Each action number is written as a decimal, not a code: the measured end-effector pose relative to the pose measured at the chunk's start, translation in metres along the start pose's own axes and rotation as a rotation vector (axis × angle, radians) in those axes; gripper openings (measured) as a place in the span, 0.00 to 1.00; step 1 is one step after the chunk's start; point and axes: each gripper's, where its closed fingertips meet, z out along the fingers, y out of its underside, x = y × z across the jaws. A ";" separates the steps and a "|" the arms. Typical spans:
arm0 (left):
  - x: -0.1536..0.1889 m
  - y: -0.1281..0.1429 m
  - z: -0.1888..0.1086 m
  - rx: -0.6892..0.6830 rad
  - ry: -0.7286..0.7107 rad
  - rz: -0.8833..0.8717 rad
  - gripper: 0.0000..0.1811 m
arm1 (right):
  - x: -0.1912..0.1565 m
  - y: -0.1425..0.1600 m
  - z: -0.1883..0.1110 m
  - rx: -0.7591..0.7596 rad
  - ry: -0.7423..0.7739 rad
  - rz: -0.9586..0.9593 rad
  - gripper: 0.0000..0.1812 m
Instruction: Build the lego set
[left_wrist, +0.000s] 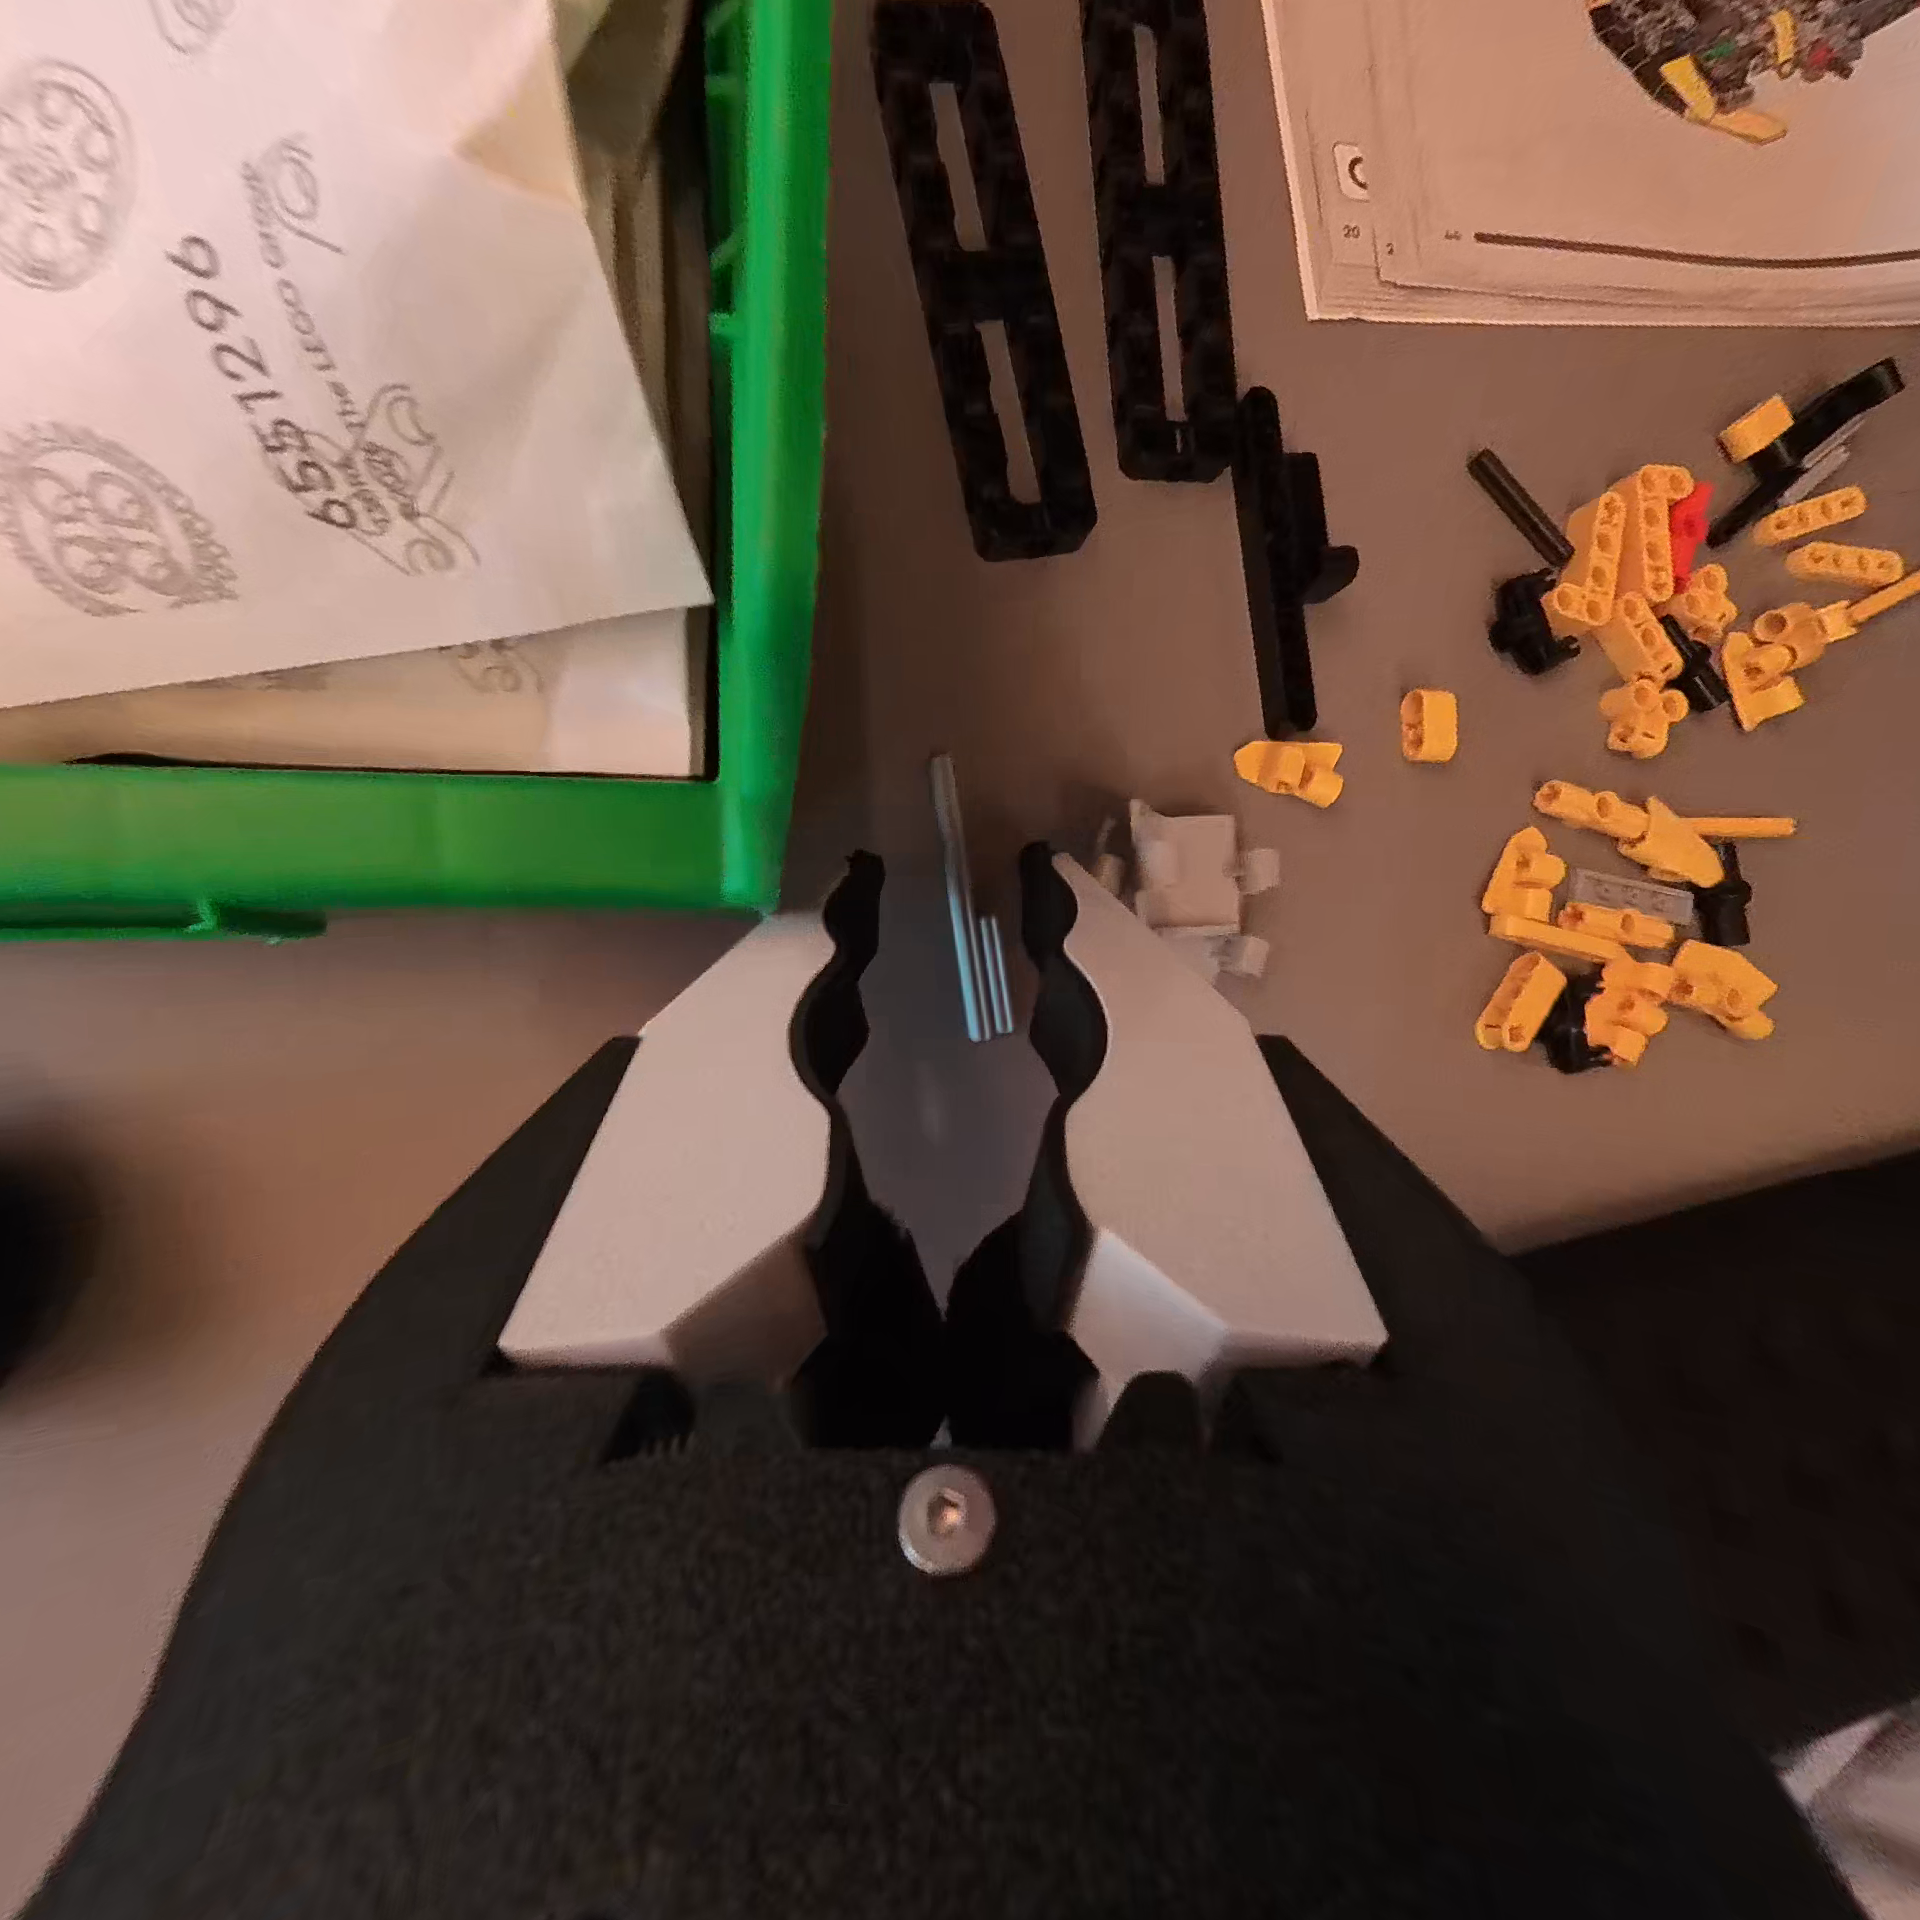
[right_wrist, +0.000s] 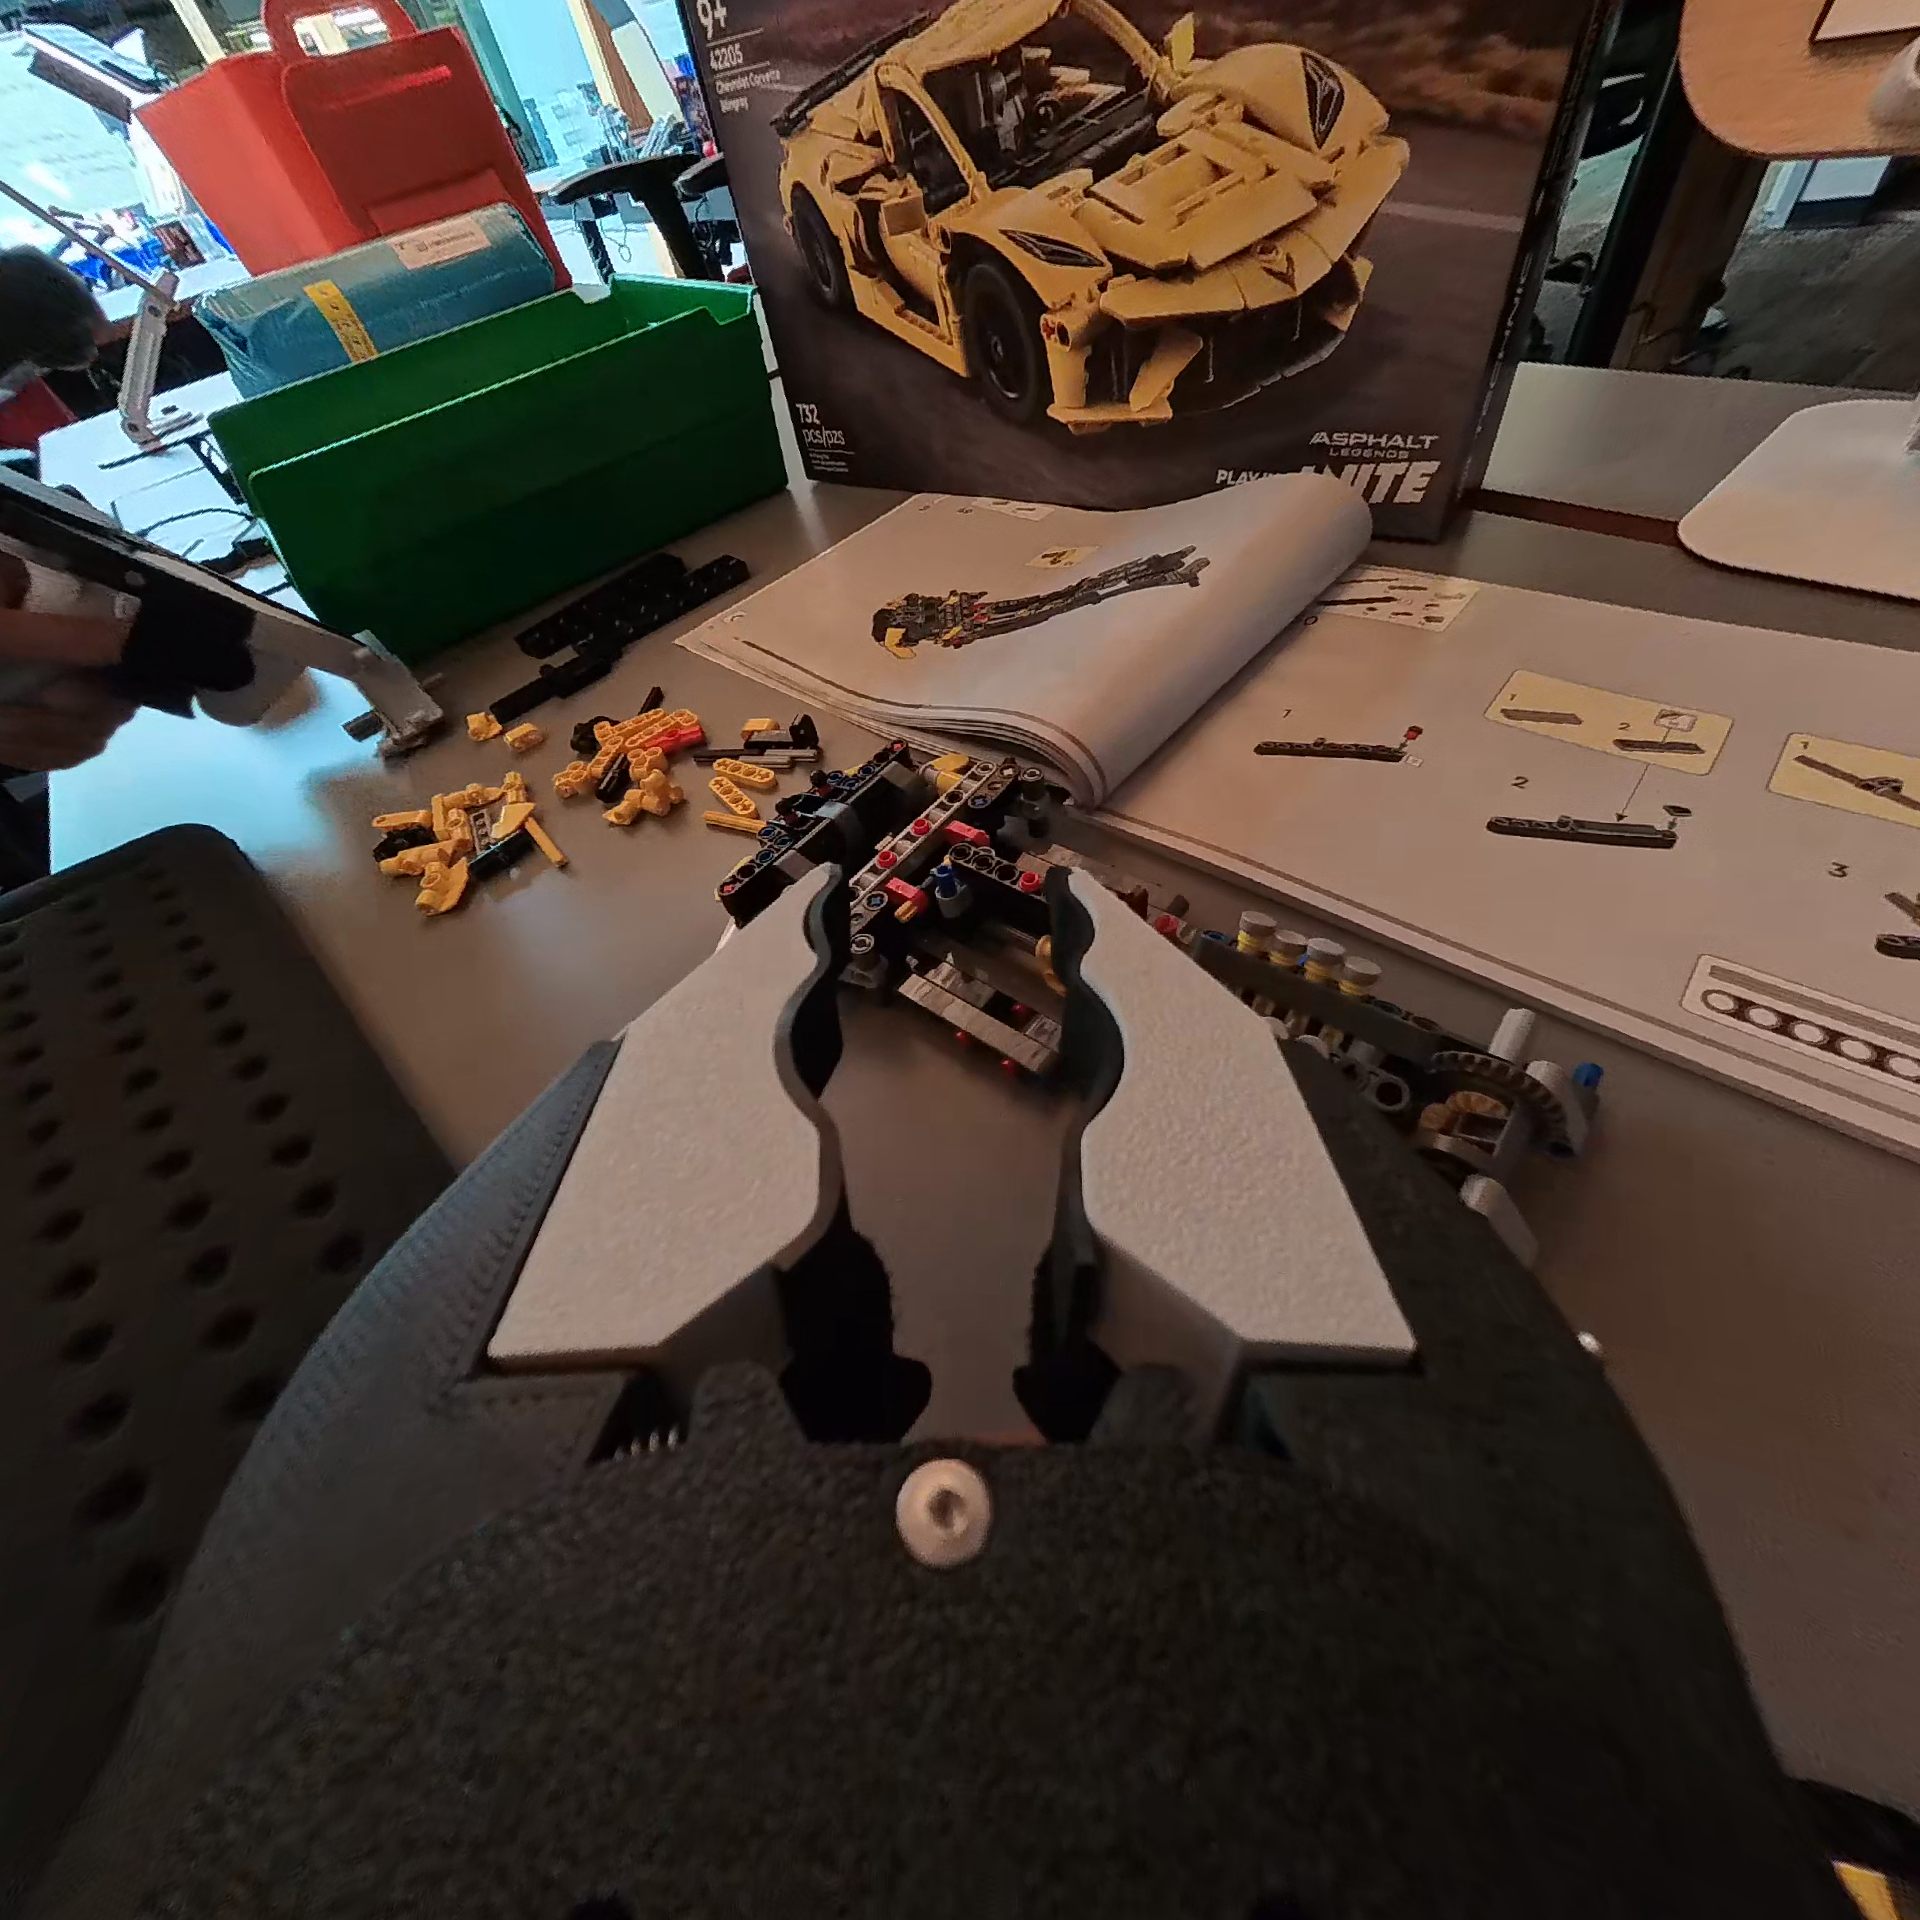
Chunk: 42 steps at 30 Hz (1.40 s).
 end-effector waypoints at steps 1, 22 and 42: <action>0.000 0.000 0.002 -0.004 -0.008 -0.003 0.14 | 0.000 0.000 0.000 0.001 0.001 0.001 0.21; 0.100 -0.079 -0.065 0.301 0.122 0.315 0.01 | 0.010 -0.008 -0.016 0.045 0.031 0.002 0.20; 0.523 -0.136 0.209 -0.417 0.682 1.376 0.01 | 0.010 -0.001 -0.051 0.050 0.119 -0.143 0.17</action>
